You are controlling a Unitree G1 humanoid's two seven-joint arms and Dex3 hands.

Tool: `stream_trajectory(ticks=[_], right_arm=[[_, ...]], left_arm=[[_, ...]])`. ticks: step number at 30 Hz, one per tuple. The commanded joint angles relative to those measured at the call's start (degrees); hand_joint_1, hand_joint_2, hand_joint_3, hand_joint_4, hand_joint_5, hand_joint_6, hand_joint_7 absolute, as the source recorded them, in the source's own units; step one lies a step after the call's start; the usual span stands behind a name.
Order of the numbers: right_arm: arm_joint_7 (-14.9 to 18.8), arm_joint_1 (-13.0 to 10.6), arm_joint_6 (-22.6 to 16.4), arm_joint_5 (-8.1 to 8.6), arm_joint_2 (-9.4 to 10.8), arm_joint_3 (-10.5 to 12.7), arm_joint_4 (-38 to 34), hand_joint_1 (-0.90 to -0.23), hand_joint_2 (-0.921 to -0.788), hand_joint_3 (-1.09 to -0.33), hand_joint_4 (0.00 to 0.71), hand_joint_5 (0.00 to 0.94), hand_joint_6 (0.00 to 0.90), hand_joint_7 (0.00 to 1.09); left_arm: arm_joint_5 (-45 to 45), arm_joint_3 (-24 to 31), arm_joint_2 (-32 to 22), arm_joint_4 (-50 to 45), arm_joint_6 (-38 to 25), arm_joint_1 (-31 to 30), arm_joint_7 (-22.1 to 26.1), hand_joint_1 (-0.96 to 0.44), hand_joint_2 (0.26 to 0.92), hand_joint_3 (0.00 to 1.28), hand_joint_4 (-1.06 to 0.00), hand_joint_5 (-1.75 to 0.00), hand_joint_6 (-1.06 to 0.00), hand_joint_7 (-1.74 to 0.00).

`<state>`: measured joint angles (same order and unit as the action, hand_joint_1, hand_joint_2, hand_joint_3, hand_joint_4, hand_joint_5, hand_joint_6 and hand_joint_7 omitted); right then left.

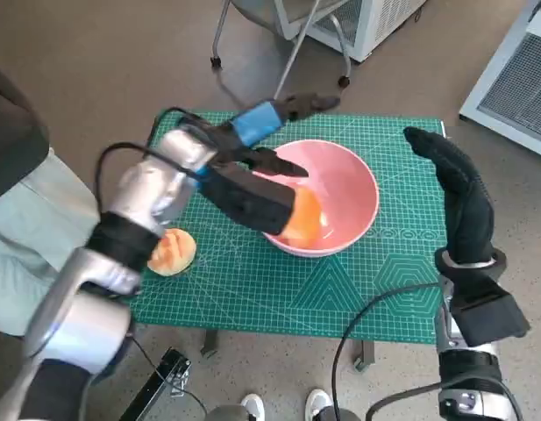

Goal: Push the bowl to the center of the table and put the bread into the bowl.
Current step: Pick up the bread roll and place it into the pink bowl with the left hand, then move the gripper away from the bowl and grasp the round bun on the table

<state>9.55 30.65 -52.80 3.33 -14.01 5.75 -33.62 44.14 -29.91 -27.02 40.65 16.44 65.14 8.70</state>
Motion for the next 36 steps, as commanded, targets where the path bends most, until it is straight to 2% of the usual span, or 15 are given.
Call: stream_trajectory(ticks=[1, 6, 10, 20, 28, 36], right_arm=[[1.0, -0.4, 0.5, 0.58, 0.6, -0.4, -0.4, -0.58, -0.921, -0.875, 0.34, 0.03, 0.0, 0.88], [1.7, -0.1, 0.1, 1.18, 0.5, -0.2, -1.0, -0.58, -0.921, -0.877, 0.34, 0.03, -0.001, 0.87], [2.3, 0.2, -0.2, 1.72, 0.3, 0.0, -1.7, -0.576, -0.921, -0.877, 0.34, 0.03, -0.001, 0.86], [3.6, 1.5, -0.5, 2.59, 0.5, 0.2, -3.3, -0.577, -0.921, -0.875, 0.34, 0.03, -0.001, 0.86], [4.6, 3.2, -0.3, 3.17, 1.0, 0.2, -5.2, -0.561, -0.921, -0.876, 0.336, 0.028, -0.001, 0.86], [5.5, 4.3, 0.2, 3.52, 1.1, -0.1, -5.6, -0.565, -0.921, -0.874, 0.33, 0.025, -0.001, 0.87]], left_arm=[[-3.6, 4.6, -6.0, -8.8, 2.1, -4.2, 3.3, -0.21, 0.807, 0.0, -0.29, -0.04, -0.49, -0.13], [-8.1, 10.6, -12.7, -20.6, 3.1, -10.2, 8.6, -0.18, 0.795, 0.0, -0.35, -0.05, -0.53, -0.15], [-11.3, 15.4, -17.5, -27.7, 4.0, -14.9, 11.8, -0.15, 0.783, 0.0, -0.37, -0.05, -0.51, -0.13], [-17.7, 24.8, -27.8, -35.6, 9.5, -25.7, 16.2, -0.12, 0.758, 0.0, -0.33, -0.02, -0.43, -0.09], [-18.7, 29.6, -33.0, -39.9, 11.4, -32.9, 18.6, -0.12, 0.74, 0.0, -0.32, -0.01, -0.43, -0.08], [-15.2, 30.2, -34.6, -42.0, 11.0, -37.5, 19.3, -0.17, 0.727, 0.0, -0.33, -0.01, -0.44, -0.08]])
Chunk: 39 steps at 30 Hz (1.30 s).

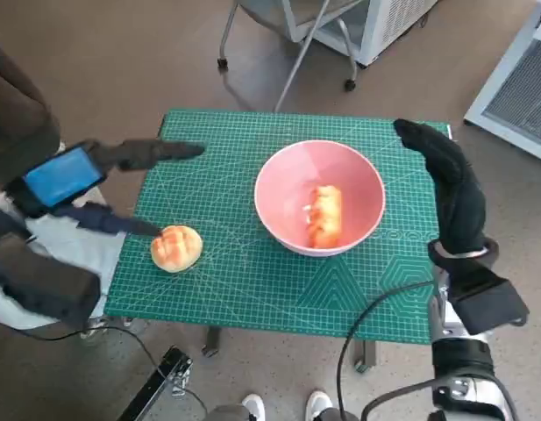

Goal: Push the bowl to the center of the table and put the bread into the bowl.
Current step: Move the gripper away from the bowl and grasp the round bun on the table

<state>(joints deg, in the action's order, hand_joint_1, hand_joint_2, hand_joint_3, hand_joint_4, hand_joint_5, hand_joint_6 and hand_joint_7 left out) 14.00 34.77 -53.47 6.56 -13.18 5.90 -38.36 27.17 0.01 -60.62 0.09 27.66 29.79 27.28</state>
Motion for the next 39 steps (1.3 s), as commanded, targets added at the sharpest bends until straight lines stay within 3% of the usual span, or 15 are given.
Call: stream_trajectory(ticks=[1, 16, 27, 39], right_arm=[[1.3, 0.3, 0.9, 0.41, 0.3, -0.3, -0.9, -0.568, -0.921, -0.874, 0.329, 0.025, -0.001, 0.87], [4.3, 1.3, 0.8, 1.9, -0.3, 0.3, -2.2, -0.583, -0.921, -0.868, 0.324, 0.023, -0.001, 0.88], [5.7, 1.1, 0.6, 2.74, -1.1, 1.0, -2.7, -0.585, -0.921, -0.863, 0.317, 0.02, -0.001, 0.87], [5.6, 0.7, -0.1, 2.14, -1.7, 1.6, -3.0, -0.585, -0.921, -0.856, 0.318, 0.02, -0.001, 0.87]], left_arm=[[2.1, 0.2, -1.1, -1.6, -0.5, -2.4, 0.8, -0.18, 0.726, 0.0, -0.33, -0.01, -0.44, -0.08], [8.1, -5.0, 2.8, 1.9, -7.0, -3.5, 3.3, -0.16, 0.736, 0.0, -0.3, 0.0, -0.42, -0.04], [14.2, -11.0, 4.6, 7.7, -8.3, -1.3, 4.0, -0.15, 0.746, 0.01, -0.27, 0.0, -0.42, -0.03], [19.8, -17.1, 6.8, 15.1, -10.1, 1.6, 5.8, -0.15, 0.757, 0.01, -0.23, 0.0, -0.4, -0.01]])
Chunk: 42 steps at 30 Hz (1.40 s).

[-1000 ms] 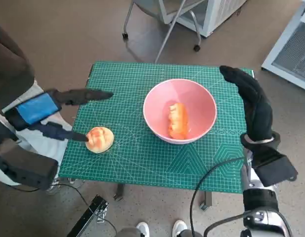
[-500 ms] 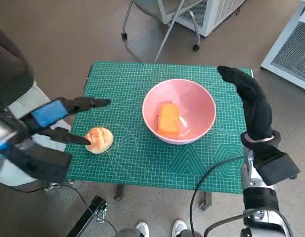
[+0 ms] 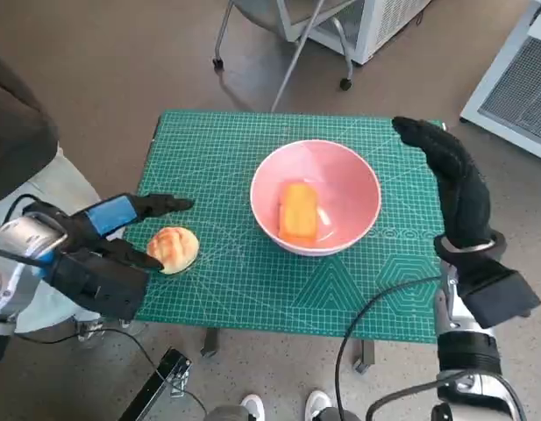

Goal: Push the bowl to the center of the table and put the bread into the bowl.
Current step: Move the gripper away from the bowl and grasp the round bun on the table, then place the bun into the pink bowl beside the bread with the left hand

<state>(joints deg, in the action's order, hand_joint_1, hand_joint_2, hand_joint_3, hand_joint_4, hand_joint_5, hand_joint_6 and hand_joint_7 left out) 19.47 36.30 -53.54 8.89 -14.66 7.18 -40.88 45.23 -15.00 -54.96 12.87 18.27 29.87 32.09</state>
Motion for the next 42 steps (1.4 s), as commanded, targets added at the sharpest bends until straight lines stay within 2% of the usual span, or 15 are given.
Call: stream_trajectory(ticks=[1, 8, 11, 13, 15, 16, 18, 20, 27, 28, 29, 31, 35, 42], right_arm=[[-0.1, -1.0, -0.1, -0.36, -0.2, 0.3, -0.3, -0.585, -0.921, -0.857, 0.318, 0.02, 0.0, 0.87], [-0.4, -0.8, -0.3, -0.75, -0.7, 0.7, -0.9, -0.584, -0.921, -0.857, 0.318, 0.019, 0.0, 0.87], [-0.4, -0.7, -0.2, -0.71, -0.8, 0.8, -0.9, -0.586, -0.921, -0.856, 0.319, 0.019, 0.001, 0.87], [-0.4, -0.7, -0.2, -0.69, -0.8, 0.9, -0.9, -0.588, -0.921, -0.854, 0.322, 0.02, 0.002, 0.87], [-0.5, -0.8, -0.3, -0.74, -0.8, 0.9, -0.8, -0.59, -0.921, -0.853, 0.324, 0.021, 0.002, 0.87], [-0.5, -0.8, -0.3, -0.77, -0.8, 1.0, -0.7, -0.591, -0.921, -0.852, 0.326, 0.022, 0.003, 0.87], [-0.6, -0.8, -0.5, -0.83, -0.8, 1.0, -0.7, -0.592, -0.921, -0.851, 0.327, 0.022, 0.004, 0.87], [-0.6, -0.9, -0.7, -0.81, -0.8, 1.1, -0.8, -0.593, -0.921, -0.85, 0.33, 0.023, 0.004, 0.87], [-0.6, -0.8, -1.1, -0.78, -0.6, 1.3, -1.3, -0.596, -0.921, -0.848, 0.332, 0.023, 0.007, 0.86], [-0.6, -0.8, -1.2, -0.75, -0.6, 1.4, -1.3, -0.595, -0.921, -0.848, 0.333, 0.023, 0.008, 0.86], [-0.6, -0.8, -1.3, -0.74, -0.6, 1.4, -1.4, -0.595, -0.921, -0.847, 0.333, 0.023, 0.008, 0.86], [-0.6, -0.8, -1.4, -0.75, -0.6, 1.4, -1.4, -0.594, -0.921, -0.847, 0.334, 0.023, 0.009, 0.86], [-0.5, -0.9, -1.8, -0.62, -0.6, 1.5, -1.6, -0.596, -0.921, -0.845, 0.337, 0.023, 0.01, 0.85], [-0.1, -0.9, -1.9, -0.12, -0.7, 1.6, -2.0, -0.596, -0.921, -0.841, 0.34, 0.023, 0.014, 0.84]], left_arm=[[2.3, -2.7, 1.3, 3.0, -0.9, 1.7, 1.2, -0.15, 0.758, 0.01, -0.23, 0.0, -0.4, -0.01], [6.6, -6.7, 2.7, 7.1, -1.2, 3.5, 1.0, -0.12, 0.766, 0.01, -0.23, 0.0, -0.4, -0.01], [8.7, -8.7, 3.5, 9.8, -0.6, 4.7, -0.5, -0.09, 0.776, 0.02, -0.24, -0.01, -0.42, -0.01], [10.6, -10.1, 3.9, 11.7, 0.0, 5.7, -2.2, -0.02, 0.814, 0.03, -0.27, -0.02, -0.44, -0.02], [12.5, -11.5, 4.3, 13.2, 0.4, 6.5, -4.0, 0.06, 0.866, 0.08, -0.31, -0.02, -0.48, -0.03], [13.3, -12.2, 4.4, 14.0, 0.6, 6.9, -4.8, 0.11, 0.886, 0.17, -0.34, -0.03, -0.51, -0.04], [14.9, -13.3, 4.7, 14.9, 0.9, 7.4, -6.7, 0.16, 0.903, 0.25, -0.39, -0.03, -0.54, -0.04], [15.9, -14.3, 5.1, 16.0, 1.5, 7.9, -8.6, 0.19, 0.914, 0.33, -0.47, -0.04, -0.59, -0.05], [17.7, -17.1, 6.3, 21.1, 4.2, 10.2, -14.4, 0.14, 0.92, 0.31, -0.71, -0.1, -0.78, -0.12], [17.9, -17.4, 6.4, 21.9, 4.7, 10.4, -15.5, 0.09, 0.921, 0.27, -0.63, -0.5, -0.69, -0.58], [18.1, -17.7, 6.5, 22.6, 5.1, 10.7, -16.4, 0.06, 0.921, 0.24, -0.6, -0.73, -0.63, -0.89], [18.2, -18.1, 6.7, 23.8, 5.7, 11.2, -17.9, 0.03, 0.921, 0.2, -0.6, -0.9, -0.59, -1.16], [17.2, -18.1, 6.4, 24.9, 7.2, 12.0, -19.8, 0.01, 0.92, 0.12, -0.66, -0.98, -0.58, -1.35], [13.1, -15.1, 4.5, 23.0, 10.6, 14.5, -20.3, 0.0, 0.92, 0.08, -0.66, -1.1, -0.62, -1.26]])
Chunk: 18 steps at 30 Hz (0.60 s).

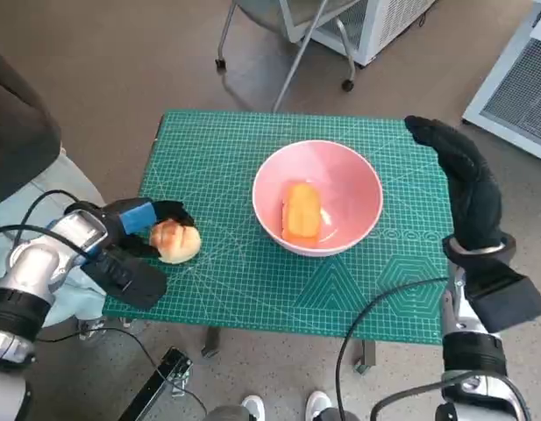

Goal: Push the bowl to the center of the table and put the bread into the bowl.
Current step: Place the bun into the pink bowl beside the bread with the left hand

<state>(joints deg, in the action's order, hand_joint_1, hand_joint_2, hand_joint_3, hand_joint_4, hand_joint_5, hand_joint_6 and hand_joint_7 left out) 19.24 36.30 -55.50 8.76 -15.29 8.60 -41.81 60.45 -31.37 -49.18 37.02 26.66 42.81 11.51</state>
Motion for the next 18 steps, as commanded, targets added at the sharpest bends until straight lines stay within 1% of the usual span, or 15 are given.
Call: stream_trajectory(ticks=[1, 4, 7, 9, 13, 14, 18], right_arm=[[0.2, -0.9, 0.1, 0.01, -0.1, 0.2, -1.2, -0.598, -0.921, -0.84, 0.34, 0.023, 0.015, 0.84], [0.2, -0.8, 0.0, 0.07, -0.2, 0.3, -1.3, -0.6, -0.921, -0.839, 0.342, 0.023, 0.017, 0.83], [0.3, -0.8, 0.1, 0.18, -0.2, 0.3, -1.4, -0.591, -0.921, -0.839, 0.344, 0.023, 0.019, 0.83], [0.4, -0.9, 0.1, 0.23, -0.1, 0.3, -1.3, -0.587, -0.921, -0.84, 0.346, 0.023, 0.021, 0.82], [0.5, -0.9, 0.2, 0.25, -0.1, 0.2, -1.0, -0.586, -0.921, -0.84, 0.348, 0.023, 0.023, 0.82], [0.5, -0.9, 0.2, 0.3, -0.1, 0.2, -1.0, -0.586, -0.921, -0.84, 0.348, 0.023, 0.024, 0.82], [0.8, -0.9, 0.2, 0.57, -0.1, 0.2, -1.1, -0.587, -0.921, -0.839, 0.349, 0.023, 0.026, 0.82]], left_arm=[[-2.5, 1.7, -1.5, -1.5, 2.4, 1.9, 0.4, 0.0, 0.92, 0.08, -0.66, -1.11, -0.63, -1.25], [-4.7, 3.9, -2.1, -3.4, 2.8, 3.2, 1.2, 0.0, 0.92, 0.07, -0.67, -1.11, -0.64, -1.23], [-7.0, 6.4, -2.4, -5.4, 2.6, 4.6, 2.2, 0.0, 0.92, 0.06, -0.66, -1.15, -0.66, -1.17], [-8.7, 8.2, -2.4, -6.7, 2.6, 5.5, 2.3, 0.0, 0.92, 0.05, -0.66, -1.18, -0.69, -1.12], [-10.6, 11.1, -2.3, -8.8, 2.8, 7.3, 1.4, 0.0, 0.919, 0.04, -0.66, -1.22, -0.72, -1.06], [-11.2, 11.9, -2.0, -9.4, 2.7, 8.0, 1.1, 0.0, 0.916, 0.04, -0.66, -1.22, -0.73, -1.04], [-12.7, 13.9, -0.7, -11.7, 2.1, 10.0, 0.2, 0.0, 0.906, 0.03, -0.71, -1.13, -0.75, -1.08]])
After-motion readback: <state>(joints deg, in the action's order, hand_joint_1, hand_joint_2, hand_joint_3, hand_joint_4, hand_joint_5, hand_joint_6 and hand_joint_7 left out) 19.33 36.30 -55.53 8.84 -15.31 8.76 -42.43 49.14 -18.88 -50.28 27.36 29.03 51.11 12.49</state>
